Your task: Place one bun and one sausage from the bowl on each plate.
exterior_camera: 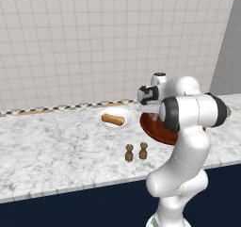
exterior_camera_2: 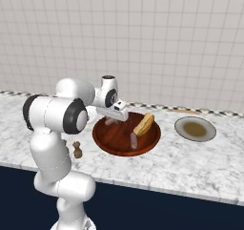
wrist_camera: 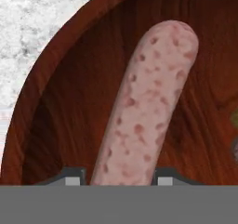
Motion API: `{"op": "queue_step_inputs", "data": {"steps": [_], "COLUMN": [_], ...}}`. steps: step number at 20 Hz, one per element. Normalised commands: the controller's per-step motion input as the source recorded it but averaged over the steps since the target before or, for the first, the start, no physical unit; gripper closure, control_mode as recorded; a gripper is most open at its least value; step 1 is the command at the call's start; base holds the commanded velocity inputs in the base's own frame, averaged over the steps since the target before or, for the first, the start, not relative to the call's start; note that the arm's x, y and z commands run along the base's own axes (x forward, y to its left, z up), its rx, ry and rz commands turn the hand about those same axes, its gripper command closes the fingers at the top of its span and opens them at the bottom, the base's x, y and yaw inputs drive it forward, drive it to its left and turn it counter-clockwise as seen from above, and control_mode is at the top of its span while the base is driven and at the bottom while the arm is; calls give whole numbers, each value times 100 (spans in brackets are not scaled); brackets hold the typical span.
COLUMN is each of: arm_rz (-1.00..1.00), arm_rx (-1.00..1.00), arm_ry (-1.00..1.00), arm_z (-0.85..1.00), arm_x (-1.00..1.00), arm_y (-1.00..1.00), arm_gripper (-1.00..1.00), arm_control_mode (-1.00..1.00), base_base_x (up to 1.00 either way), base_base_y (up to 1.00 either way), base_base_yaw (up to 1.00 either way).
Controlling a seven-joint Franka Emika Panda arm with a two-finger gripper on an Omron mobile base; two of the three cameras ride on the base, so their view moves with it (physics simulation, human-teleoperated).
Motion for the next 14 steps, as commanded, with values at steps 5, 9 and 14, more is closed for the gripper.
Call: {"op": "queue_step_inputs", "data": {"steps": [5,9,14], "arm_rz": [68,58,57], "arm_rx": [-2,0,-2], "arm_ry": [-10,-10,7], "arm_z": [19,0,29], "arm_x": [8,41,27], "arm_y": [30,54,67], "arm_gripper": [100,100,100], "arm_control_mode": [-100,-100,-100], "base_base_x": [0,0,0], "base_base_y": [0,0,0], "base_base_yaw": [0,0,0]}}
